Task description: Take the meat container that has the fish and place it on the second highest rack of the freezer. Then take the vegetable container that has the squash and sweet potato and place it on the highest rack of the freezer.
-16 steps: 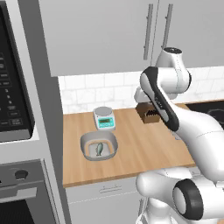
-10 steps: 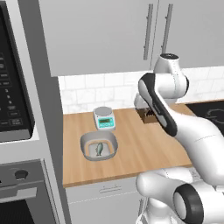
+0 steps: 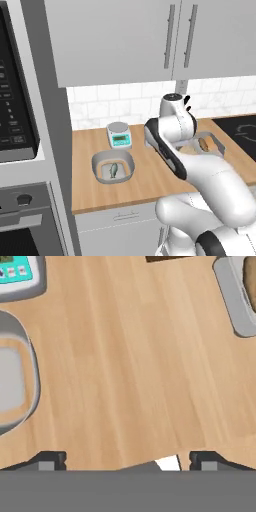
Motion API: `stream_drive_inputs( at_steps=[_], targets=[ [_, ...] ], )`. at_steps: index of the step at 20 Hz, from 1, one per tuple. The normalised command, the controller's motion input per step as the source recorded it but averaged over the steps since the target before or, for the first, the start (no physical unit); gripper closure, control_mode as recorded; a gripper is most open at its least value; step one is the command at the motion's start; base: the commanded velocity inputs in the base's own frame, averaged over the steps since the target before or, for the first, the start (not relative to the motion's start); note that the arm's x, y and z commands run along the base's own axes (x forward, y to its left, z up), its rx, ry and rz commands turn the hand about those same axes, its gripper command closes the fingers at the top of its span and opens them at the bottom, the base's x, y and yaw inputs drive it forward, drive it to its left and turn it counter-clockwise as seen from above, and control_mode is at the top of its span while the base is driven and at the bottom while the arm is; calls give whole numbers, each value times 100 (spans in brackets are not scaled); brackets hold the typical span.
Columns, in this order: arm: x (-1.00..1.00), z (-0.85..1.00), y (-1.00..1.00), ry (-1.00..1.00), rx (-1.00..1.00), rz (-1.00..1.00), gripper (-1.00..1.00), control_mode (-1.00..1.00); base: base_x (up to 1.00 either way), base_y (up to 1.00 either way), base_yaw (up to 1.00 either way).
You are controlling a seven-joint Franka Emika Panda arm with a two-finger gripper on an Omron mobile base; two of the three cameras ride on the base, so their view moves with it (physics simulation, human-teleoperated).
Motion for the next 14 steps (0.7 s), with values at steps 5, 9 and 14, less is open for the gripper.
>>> stream_drive_inputs(
  at_steps=[5, 9, 14],
  targets=[
    [57, -91, 49, 15, 2, -5, -100, -100, 0, 0, 0],
    [92, -70, 61, 15, 11, -1, -100, -100, 0, 0, 0],
    [49, -11, 21, 2, 10, 7, -100, -100, 0, 0, 0]
  ],
)
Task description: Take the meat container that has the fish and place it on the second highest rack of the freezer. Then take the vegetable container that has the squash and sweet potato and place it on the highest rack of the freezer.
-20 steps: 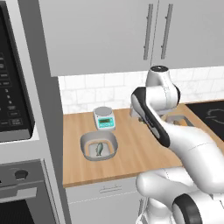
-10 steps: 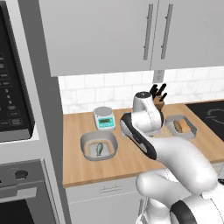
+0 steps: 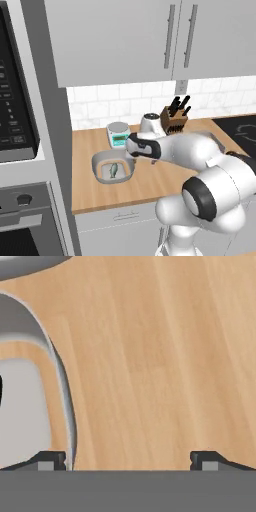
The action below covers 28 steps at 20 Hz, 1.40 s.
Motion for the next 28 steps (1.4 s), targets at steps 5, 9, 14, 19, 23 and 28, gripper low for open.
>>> stream_drive_inputs(
  at_steps=[5, 9, 14, 19, 23, 28],
  targets=[
    [22, -23, 55, 2, 0, 0, -100, -100, 0, 0, 0],
    [16, -38, 34, 3, 1, 1, -100, -100, 0, 0, 0],
    [11, -42, 0, 2, 7, 4, -100, -100, 0, 0, 0],
    [14, -34, 0, 0, 3, 4, -100, -100, 0, 0, 0],
    [5, -25, 6, 0, 1, 1, -100, -100, 0, 0, 0],
    [-6, -3, 5, 0, 0, 0, 100, -100, 0, 0, 0]
  ],
)
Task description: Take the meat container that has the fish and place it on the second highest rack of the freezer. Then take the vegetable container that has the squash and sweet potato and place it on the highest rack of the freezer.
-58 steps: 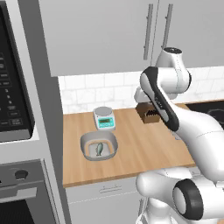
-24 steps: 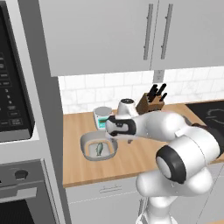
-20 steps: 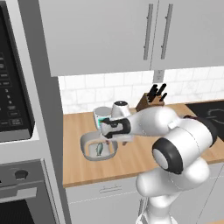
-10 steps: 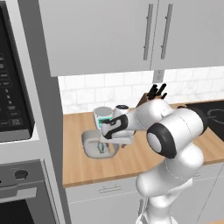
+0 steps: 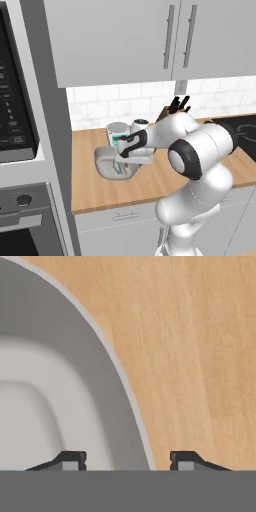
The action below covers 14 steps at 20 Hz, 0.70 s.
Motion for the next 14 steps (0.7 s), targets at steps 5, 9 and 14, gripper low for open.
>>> stream_drive_inputs(
  at_steps=[5, 9, 14],
  targets=[
    [-11, 0, 5, -1, 0, 2, 100, -100, 0, 0, 0],
    [-33, 19, 3, -12, 1, 0, 100, -100, 0, 0, 0],
    [-77, 85, -19, -34, 7, -3, 100, -100, 0, 0, 0]
  ],
)
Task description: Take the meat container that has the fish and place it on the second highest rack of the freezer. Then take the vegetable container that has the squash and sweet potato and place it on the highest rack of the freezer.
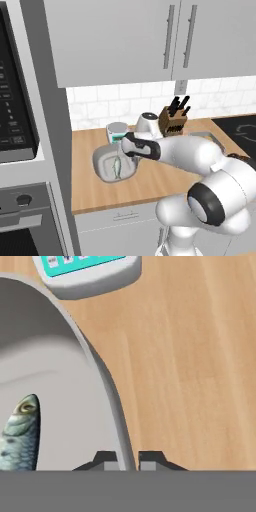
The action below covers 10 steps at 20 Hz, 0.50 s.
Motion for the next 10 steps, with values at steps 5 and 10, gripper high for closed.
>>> stream_drive_inputs(
  at_steps=[5, 10],
  targets=[
    [-59, 81, -19, -28, 10, -14, 100, -100, 0, 0, 0],
    [-19, 91, -12, -11, 7, -18, 100, -100, 0, 0, 0]
  ],
)
